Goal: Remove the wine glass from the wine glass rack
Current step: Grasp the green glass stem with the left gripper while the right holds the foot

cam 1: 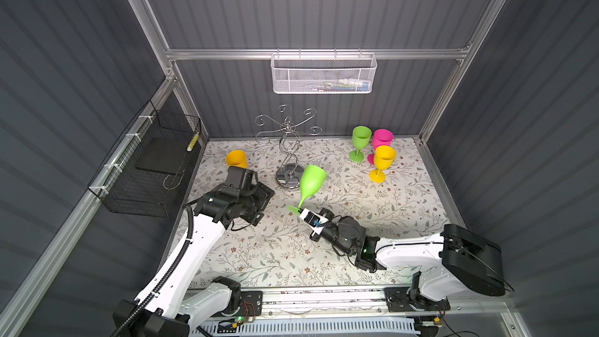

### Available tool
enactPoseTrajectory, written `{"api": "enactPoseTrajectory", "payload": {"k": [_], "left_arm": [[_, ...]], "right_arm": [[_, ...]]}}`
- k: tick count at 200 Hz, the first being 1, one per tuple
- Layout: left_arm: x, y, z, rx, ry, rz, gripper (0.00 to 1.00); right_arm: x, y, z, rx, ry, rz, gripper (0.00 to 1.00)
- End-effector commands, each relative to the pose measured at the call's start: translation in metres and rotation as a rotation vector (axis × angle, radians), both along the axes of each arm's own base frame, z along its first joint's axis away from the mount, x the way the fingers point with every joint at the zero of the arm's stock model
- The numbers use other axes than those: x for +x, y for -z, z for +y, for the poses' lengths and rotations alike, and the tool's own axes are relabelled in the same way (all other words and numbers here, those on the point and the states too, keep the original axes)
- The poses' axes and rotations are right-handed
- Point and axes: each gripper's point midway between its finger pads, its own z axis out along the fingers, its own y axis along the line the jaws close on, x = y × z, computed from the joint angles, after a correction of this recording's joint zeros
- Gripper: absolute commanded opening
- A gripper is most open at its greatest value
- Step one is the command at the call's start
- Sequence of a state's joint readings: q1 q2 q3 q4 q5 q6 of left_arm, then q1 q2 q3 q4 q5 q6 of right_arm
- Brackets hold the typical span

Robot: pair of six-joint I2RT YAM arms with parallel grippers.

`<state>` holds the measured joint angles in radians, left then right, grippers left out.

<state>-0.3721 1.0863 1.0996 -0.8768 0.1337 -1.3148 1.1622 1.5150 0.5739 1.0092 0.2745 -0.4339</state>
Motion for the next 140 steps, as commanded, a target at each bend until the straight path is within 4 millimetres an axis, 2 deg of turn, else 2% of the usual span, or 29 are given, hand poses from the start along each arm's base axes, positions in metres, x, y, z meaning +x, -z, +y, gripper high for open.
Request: {"api": "enactPoseTrajectory", "payload": {"k": [1, 55, 140], "left_arm": [[-0.006, -0.001, 0.002, 0.008, -0.024, 0.045, 0.79], [-0.006, 0.013, -0.010, -0.020, -0.017, 0.107, 0.71], [-0.004, 0.022, -0.035, -0.023, 0.020, 0.120, 0.60]], "right_arm": [[-0.001, -0.025, 0.005, 0.043, 0.033, -0.133, 0.00], [-0.004, -0.021, 0.020, 0.027, 0.020, -0.172, 0.00], [-0.005, -0.017, 0.034, 0.006, -0.022, -0.151, 0.00]]}}
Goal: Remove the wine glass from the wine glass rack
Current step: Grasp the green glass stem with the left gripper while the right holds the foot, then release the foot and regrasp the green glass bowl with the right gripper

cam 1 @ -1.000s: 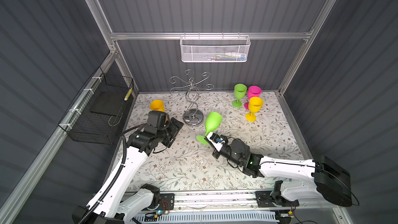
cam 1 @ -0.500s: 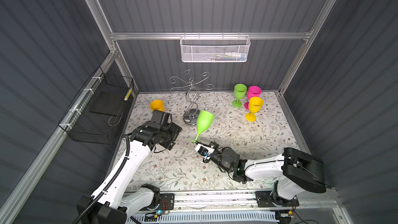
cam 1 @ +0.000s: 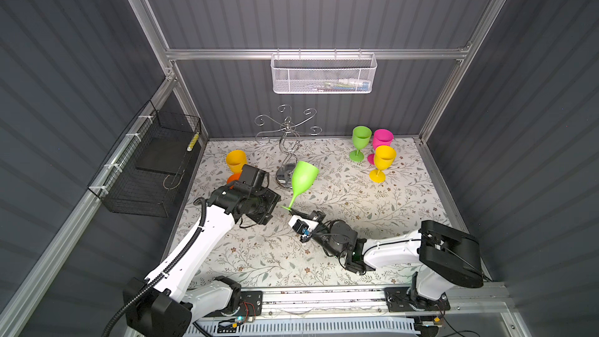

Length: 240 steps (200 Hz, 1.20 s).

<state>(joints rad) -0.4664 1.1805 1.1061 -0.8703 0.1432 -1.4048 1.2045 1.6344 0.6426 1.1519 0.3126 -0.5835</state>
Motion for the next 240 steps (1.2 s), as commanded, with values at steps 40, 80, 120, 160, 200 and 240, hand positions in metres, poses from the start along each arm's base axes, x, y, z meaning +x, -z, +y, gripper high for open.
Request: {"api": "enactPoseTrajectory", "payload": {"k": [40, 80, 120, 160, 200, 240], "left_arm": [[0.003, 0.003, -0.012, -0.021, -0.006, 0.010, 0.52], [0.003, 0.006, -0.015, -0.036, -0.018, 0.006, 0.38], [0.004, 0.006, -0.016, -0.038, -0.016, 0.001, 0.30], [0.003, 0.008, -0.017, -0.041, -0.016, 0.003, 0.16], [0.002, 0.010, -0.018, -0.048, -0.015, 0.006, 0.00], [0.001, 0.016, -0.017, -0.043, -0.023, 0.017, 0.00]], "right_arm": [[-0.003, -0.004, 0.012, 0.012, -0.033, 0.002, 0.00], [-0.003, -0.001, 0.014, 0.007, -0.040, 0.013, 0.00], [-0.002, -0.002, 0.015, 0.008, -0.038, 0.012, 0.00], [-0.002, -0.001, 0.017, 0.004, -0.042, 0.017, 0.00], [-0.002, -0.003, 0.017, 0.007, -0.041, 0.015, 0.00], [-0.002, -0.005, 0.011, 0.018, -0.030, 0.025, 0.06]]}}
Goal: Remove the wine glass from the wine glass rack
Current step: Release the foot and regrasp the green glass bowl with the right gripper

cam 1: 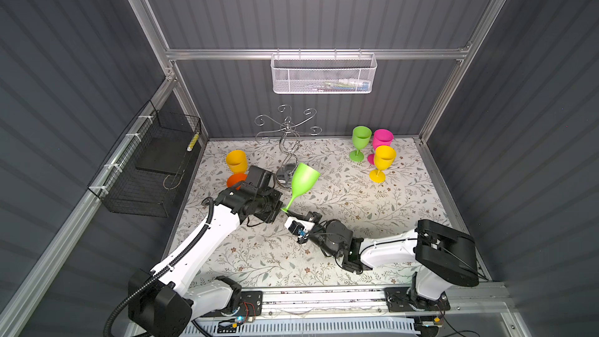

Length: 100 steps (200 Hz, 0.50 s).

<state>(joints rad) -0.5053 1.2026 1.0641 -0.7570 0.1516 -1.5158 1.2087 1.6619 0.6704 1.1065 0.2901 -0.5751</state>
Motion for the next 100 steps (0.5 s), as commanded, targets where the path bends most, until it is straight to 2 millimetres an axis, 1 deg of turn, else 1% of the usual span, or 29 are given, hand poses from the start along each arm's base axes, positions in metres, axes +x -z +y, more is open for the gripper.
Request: {"api": "enactPoseTrajectory", "payload": {"k": [1, 26, 38, 48, 56, 77, 100], "left_arm": [[-0.007, 0.010, 0.002, 0.027, 0.025, 0.011, 0.00], [-0.005, 0.012, 0.002, 0.023, 0.019, 0.005, 0.00], [-0.004, 0.013, 0.002, 0.027, 0.017, 0.002, 0.00], [-0.003, 0.013, 0.004, 0.035, 0.014, -0.004, 0.00], [-0.002, 0.014, 0.005, 0.041, 0.009, -0.011, 0.00], [0.003, 0.015, 0.005, 0.044, 0.010, -0.042, 0.00], [0.005, 0.018, 0.005, 0.058, 0.023, -0.056, 0.00]], "right_arm": [[0.000, -0.016, 0.000, 0.056, -0.003, 0.005, 0.07], [-0.002, -0.018, -0.011, 0.057, 0.010, 0.033, 0.24], [-0.003, -0.019, -0.017, 0.054, 0.015, 0.052, 0.37], [-0.006, -0.014, -0.023, 0.033, 0.015, 0.071, 0.47], [-0.007, -0.013, -0.029, 0.020, 0.020, 0.089, 0.54], [-0.007, -0.013, -0.046, -0.004, 0.046, 0.154, 0.63], [-0.003, -0.022, -0.069, 0.005, 0.077, 0.247, 0.65]]}}
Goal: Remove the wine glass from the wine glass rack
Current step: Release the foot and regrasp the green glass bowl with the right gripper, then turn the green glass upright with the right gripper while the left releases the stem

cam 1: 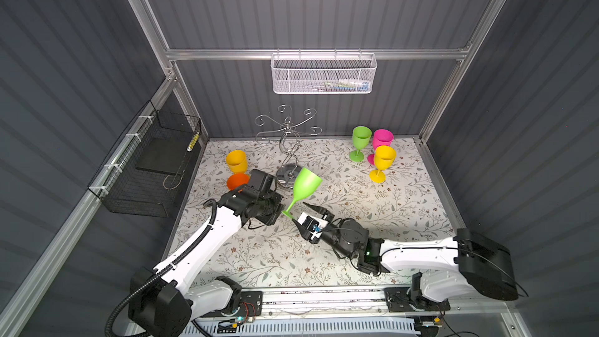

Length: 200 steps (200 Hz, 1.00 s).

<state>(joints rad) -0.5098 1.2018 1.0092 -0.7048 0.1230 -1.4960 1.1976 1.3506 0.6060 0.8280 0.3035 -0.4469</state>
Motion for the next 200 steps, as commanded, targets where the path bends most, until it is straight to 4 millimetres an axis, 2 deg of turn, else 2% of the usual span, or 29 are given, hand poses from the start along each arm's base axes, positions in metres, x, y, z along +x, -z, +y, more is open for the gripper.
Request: {"api": "enactPoseTrajectory", "payload": {"k": [1, 25, 29, 55, 82, 120, 130, 132, 165, 200], "left_arm": [[0.003, 0.003, 0.003, 0.028, 0.019, -0.038, 0.00], [0.006, 0.007, 0.000, 0.030, 0.044, -0.063, 0.00], [0.007, 0.007, 0.000, 0.029, 0.050, -0.070, 0.00], [0.015, 0.001, -0.011, -0.002, 0.117, -0.162, 0.00], [0.024, -0.010, -0.020, -0.023, 0.180, -0.264, 0.00], [0.030, -0.018, -0.031, -0.060, 0.243, -0.365, 0.00], [0.031, -0.019, -0.034, -0.065, 0.261, -0.378, 0.00], [0.031, -0.019, -0.035, -0.066, 0.264, -0.381, 0.00], [0.033, -0.018, -0.039, -0.067, 0.300, -0.406, 0.00], [0.034, -0.019, -0.041, -0.060, 0.325, -0.424, 0.00]], "right_arm": [[0.008, 0.015, -0.024, -0.046, 0.051, 0.143, 0.65], [0.020, 0.001, -0.052, 0.009, 0.080, 0.282, 0.66], [0.023, -0.010, -0.060, 0.040, 0.091, 0.296, 0.66], [0.043, -0.030, -0.091, 0.107, 0.167, 0.425, 0.66], [0.060, -0.049, -0.110, 0.153, 0.240, 0.566, 0.66], [0.066, -0.062, -0.108, 0.194, 0.203, 0.773, 0.65], [0.063, -0.074, -0.106, 0.210, 0.176, 0.802, 0.65], [0.065, -0.067, -0.103, 0.194, 0.178, 0.824, 0.65], [0.065, -0.079, -0.088, 0.189, 0.110, 0.916, 0.63], [0.062, -0.074, -0.079, 0.156, 0.084, 0.988, 0.60]]}}
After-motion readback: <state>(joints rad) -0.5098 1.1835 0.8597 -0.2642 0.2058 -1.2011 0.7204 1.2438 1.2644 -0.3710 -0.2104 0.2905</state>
